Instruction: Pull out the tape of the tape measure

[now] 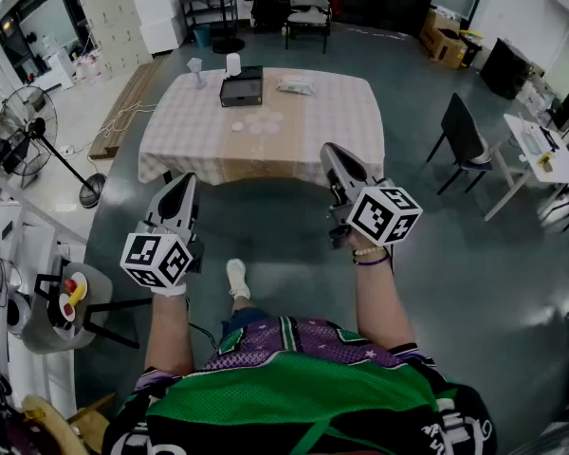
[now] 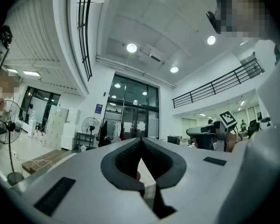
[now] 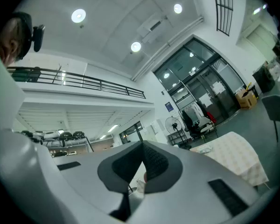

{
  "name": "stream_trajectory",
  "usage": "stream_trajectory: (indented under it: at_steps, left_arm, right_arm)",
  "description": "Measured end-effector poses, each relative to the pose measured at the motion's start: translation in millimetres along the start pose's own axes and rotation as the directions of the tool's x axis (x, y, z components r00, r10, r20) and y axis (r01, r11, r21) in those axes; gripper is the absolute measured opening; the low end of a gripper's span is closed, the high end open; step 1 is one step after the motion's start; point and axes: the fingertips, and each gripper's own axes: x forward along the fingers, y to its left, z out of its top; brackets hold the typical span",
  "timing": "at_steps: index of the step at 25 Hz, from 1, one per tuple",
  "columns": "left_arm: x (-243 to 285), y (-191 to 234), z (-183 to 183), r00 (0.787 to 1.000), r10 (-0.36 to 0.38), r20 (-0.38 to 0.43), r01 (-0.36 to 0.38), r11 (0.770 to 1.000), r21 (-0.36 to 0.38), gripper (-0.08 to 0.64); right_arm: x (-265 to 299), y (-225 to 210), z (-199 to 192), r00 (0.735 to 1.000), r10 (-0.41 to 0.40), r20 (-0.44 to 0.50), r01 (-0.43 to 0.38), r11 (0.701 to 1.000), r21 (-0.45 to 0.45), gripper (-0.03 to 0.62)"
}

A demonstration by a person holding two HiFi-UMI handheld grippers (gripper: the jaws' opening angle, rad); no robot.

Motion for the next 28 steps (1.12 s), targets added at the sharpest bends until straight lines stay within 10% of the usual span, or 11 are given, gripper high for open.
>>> stream_trajectory:
  at_steps: [16,28]
  left_arm:
    - [0,14,3,0.997,0.079,0.007,-0.079,0.997,-0.006,0.023]
    - [-2,12,7,0.996,0.084,0.005,-0.084,0.996,-0.028,0.021]
  right_arm:
    - [1,-24,-1,0.989,-0.143,-0.027,0.134,0.966,-0.222,-0.002]
    - [2,-14,-6,0.994,-0.103,-0.036,0.087,0.947,-0.309,0.005]
